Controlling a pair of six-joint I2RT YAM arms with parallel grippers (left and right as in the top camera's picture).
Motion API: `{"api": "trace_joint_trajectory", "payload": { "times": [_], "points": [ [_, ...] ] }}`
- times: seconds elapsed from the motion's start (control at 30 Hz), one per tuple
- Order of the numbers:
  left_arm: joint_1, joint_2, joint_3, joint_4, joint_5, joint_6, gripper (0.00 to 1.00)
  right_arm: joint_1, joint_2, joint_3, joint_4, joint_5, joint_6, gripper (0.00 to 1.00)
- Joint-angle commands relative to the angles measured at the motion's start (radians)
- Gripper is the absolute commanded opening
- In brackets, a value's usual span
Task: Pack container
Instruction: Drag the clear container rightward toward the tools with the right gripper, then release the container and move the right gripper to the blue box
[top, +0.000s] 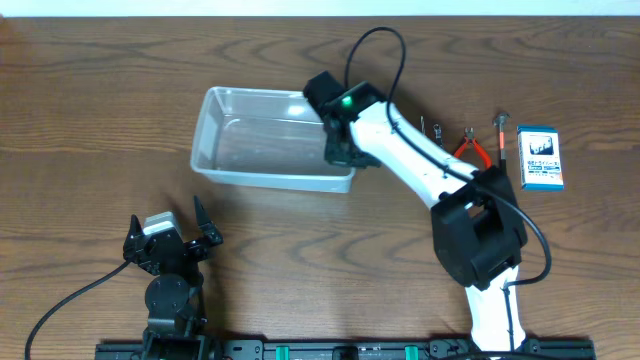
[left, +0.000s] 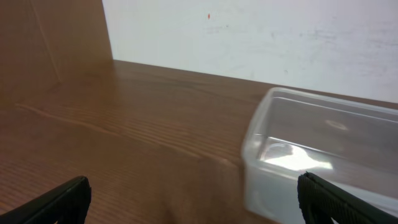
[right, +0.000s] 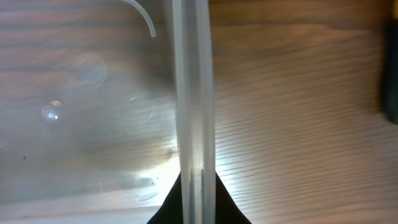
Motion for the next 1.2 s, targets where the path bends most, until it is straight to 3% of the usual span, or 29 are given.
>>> {"api": "trace_joint_trajectory", "payload": {
  "times": [0.0,0.4,0.53,0.8,1.03,1.17],
  "points": [
    [-0.003,-0.003,-0.022,-0.029,-0.019,0.002,0.98,-0.058,0.023,-0.019,-0.041,0.092,-0.073,0.01],
    [-0.003,-0.003,-0.022,-0.029,-0.020,0.002,0.98,-0.114,0.023,-0.019,-0.025,0.160,-0.334,0.17],
    [-0.003,-0.003,-0.022,-0.029,-0.020,0.002,0.98,-0.131,0.023,-0.020,-0.022,0.159,-0.376,0.17],
    [-0.003,-0.003,-0.022,-0.029,-0.020,0.002,0.98,-0.150,0.023,-0.029,-0.043,0.157,-0.375,0.16],
    [-0.003,-0.003,-0.022,-0.029,-0.020,0.002,0.98,-0.136,0.023,-0.029,-0.108,0.135,-0.222,0.18],
    [-0.003,-0.003,-0.022,-0.029,-0.020,0.002,0.98,-0.128,0.023,-0.029,-0.100,0.136,-0.219,0.29]
  ]
}}
